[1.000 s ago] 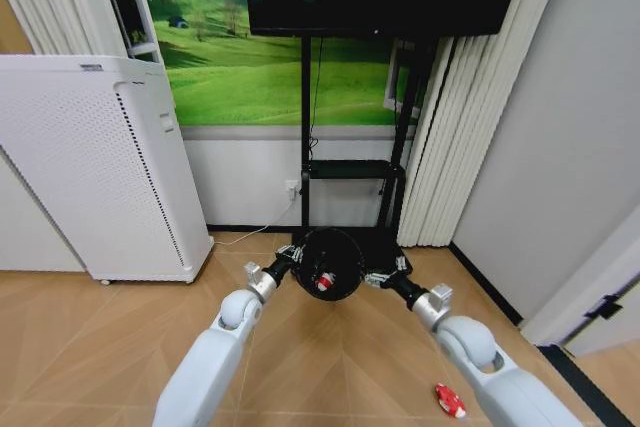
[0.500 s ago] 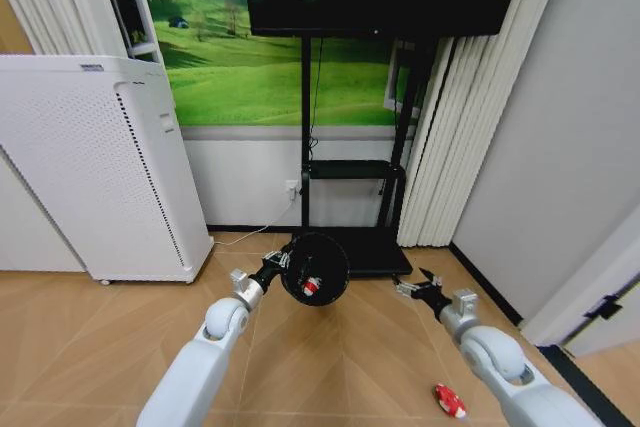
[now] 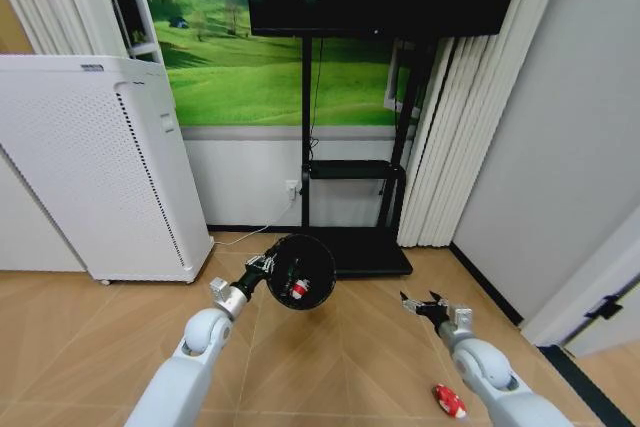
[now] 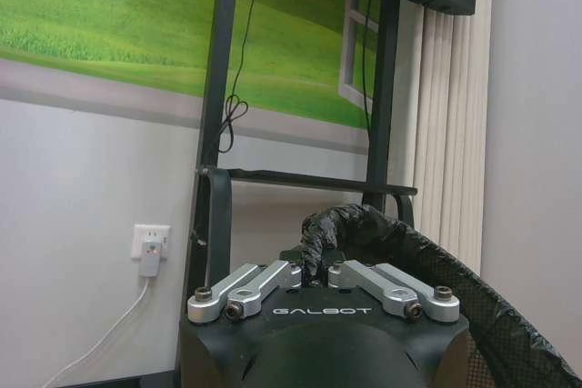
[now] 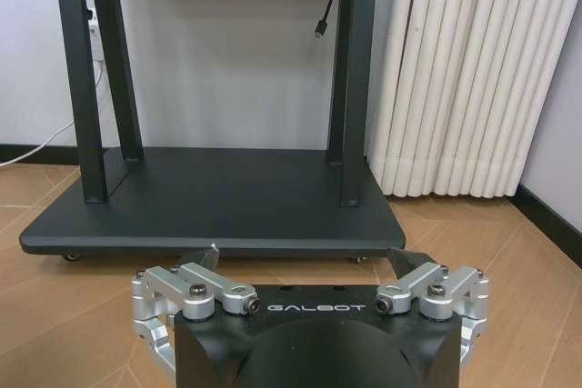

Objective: Pick up the trash bin and place the garbage on the floor into it.

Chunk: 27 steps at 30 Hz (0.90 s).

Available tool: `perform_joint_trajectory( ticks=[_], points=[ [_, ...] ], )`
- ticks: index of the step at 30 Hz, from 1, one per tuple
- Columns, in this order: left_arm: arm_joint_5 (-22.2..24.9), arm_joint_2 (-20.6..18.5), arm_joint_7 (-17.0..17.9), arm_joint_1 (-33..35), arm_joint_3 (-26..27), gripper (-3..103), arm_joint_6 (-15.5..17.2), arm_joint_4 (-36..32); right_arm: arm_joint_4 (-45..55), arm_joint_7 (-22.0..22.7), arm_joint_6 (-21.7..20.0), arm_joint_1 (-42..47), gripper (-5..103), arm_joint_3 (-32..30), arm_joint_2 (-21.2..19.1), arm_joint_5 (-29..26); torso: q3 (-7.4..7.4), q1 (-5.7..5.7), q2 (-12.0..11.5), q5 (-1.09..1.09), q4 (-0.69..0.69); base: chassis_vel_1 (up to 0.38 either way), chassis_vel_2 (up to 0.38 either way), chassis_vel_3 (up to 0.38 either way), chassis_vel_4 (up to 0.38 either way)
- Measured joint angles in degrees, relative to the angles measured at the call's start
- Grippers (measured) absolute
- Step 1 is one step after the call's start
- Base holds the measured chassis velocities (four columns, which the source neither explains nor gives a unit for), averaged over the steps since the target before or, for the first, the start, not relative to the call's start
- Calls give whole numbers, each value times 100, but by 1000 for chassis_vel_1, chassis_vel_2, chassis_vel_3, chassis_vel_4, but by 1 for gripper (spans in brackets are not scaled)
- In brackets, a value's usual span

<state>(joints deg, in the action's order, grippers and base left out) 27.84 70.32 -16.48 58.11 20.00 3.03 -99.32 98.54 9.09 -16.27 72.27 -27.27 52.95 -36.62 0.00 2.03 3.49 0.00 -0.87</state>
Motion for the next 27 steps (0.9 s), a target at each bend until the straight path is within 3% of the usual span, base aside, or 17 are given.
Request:
perform_joint_trajectory(
  ticks=[21,27],
  points=[
    [-12,-28,-9,15,0,8,2,-21,115,-97,57,-8,100,-12,-14,34,0,0,0,0,0,-15,-16,14,11],
    [-78,-22,255,166,-5,8,161,-264,44,-125,-101,197,100,20,-84,83,0,0,0,1,0,-17,-16,12,10]
  ],
)
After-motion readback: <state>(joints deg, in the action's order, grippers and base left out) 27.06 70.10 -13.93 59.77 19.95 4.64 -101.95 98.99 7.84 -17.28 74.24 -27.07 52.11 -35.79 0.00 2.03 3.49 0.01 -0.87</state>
